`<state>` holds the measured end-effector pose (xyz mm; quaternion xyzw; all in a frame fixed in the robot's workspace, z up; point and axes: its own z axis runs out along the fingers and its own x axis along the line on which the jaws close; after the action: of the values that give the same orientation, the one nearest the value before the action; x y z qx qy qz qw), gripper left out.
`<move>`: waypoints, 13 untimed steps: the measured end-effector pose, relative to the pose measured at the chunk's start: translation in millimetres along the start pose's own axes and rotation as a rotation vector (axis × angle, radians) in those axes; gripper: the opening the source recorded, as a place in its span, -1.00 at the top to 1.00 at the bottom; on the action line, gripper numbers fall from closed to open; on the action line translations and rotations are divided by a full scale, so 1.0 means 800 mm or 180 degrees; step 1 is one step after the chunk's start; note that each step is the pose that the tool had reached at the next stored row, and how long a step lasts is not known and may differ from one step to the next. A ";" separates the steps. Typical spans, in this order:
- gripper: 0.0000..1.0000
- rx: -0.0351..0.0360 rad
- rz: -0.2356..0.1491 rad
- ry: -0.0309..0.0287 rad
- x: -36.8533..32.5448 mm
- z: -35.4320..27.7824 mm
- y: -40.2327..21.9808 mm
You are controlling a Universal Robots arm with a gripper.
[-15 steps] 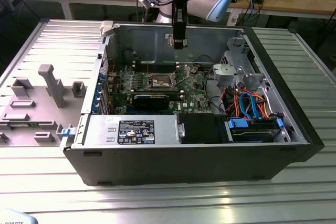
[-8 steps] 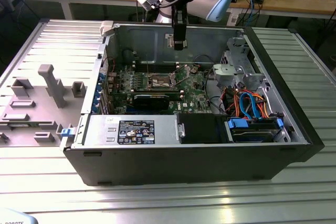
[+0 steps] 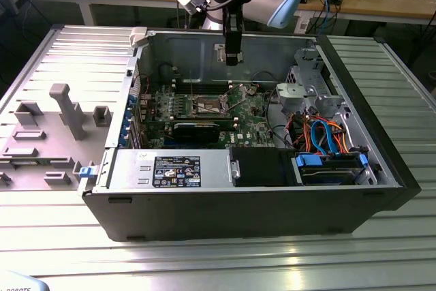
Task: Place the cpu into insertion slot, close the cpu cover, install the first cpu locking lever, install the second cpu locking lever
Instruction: 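Place the cpu into insertion slot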
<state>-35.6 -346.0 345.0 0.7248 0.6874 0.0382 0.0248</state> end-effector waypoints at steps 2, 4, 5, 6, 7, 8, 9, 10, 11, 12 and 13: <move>-0.08 0.0000 0.0000 -0.0001 0.0000 0.0017 -0.0001; -0.08 0.0000 0.0000 -0.0001 -0.0001 0.0043 -0.0004; -0.08 0.0000 0.0000 -0.0001 -0.0001 0.0053 -0.0005; -0.08 0.0000 0.0000 -0.0001 -0.0001 0.0063 -0.0006; -0.08 0.0000 0.0000 -0.0001 -0.0001 0.0071 -0.0006; -0.08 0.0000 0.0000 -0.0001 -0.0002 0.0074 -0.0007; -0.08 0.0000 0.0000 -0.0001 -0.0001 0.0078 -0.0007; -0.08 0.0000 0.0000 -0.0001 -0.0002 0.0086 -0.0008; -0.08 0.0000 0.0000 -0.0001 -0.0002 0.0091 -0.0008; -0.08 0.0000 0.0000 -0.0001 -0.0002 0.0096 -0.0009; -0.08 0.0000 0.0000 -0.0001 -0.0002 0.0103 -0.0009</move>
<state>-35.7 -346.0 336.7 0.7248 0.6874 0.0380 0.0248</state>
